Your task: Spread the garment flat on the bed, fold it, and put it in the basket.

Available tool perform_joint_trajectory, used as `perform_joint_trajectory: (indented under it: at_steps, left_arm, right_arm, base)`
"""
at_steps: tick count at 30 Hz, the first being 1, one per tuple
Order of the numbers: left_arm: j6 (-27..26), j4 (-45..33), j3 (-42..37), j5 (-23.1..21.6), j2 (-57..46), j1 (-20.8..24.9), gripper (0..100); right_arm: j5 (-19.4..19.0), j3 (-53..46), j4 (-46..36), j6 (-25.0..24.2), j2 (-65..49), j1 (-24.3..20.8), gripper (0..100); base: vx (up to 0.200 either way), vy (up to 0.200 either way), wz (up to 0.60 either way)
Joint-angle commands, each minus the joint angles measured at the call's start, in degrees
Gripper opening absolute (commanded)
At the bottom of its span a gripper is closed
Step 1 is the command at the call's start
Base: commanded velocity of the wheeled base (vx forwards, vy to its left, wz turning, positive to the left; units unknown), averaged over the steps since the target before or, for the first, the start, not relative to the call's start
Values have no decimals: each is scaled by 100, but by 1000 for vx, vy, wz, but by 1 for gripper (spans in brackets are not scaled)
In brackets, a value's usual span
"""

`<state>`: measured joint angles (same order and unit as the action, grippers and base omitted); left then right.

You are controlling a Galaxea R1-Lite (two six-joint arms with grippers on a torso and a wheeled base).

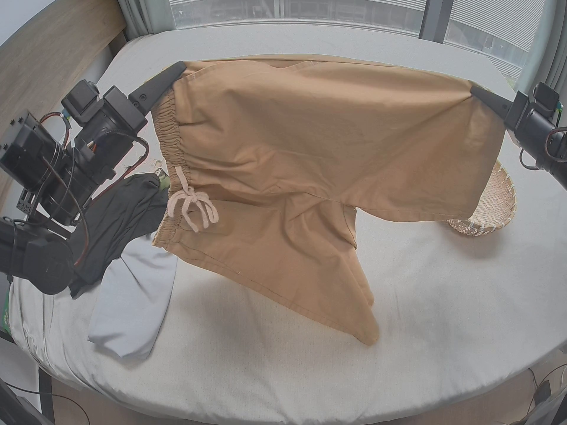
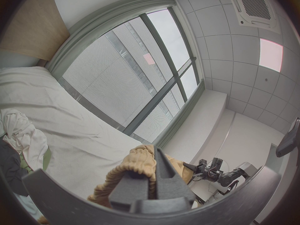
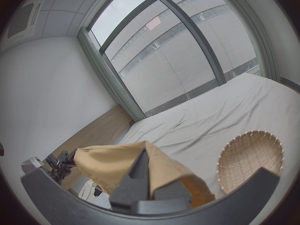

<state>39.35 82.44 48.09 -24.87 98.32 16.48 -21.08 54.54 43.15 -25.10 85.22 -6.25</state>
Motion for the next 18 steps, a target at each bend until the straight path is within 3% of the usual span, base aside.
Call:
perform_joint_trajectory:
  at_steps: [1,8,18]
  left_arm:
    - [2,35,-248,0,-23,4,0]
    - [-129,-176,-757,17,-304,-172,0]
    - [-138,-159,-810,17,-146,-180,0]
  right_arm:
    - [-10,-216,35,-4,29,1,0]
    - [-37,-348,88,-21,223,-51,0]
    - [-2,-690,686,-30,688,-315,0]
  base:
    - [0,0,0]
    - [0,0,0]
    - [0,0,0]
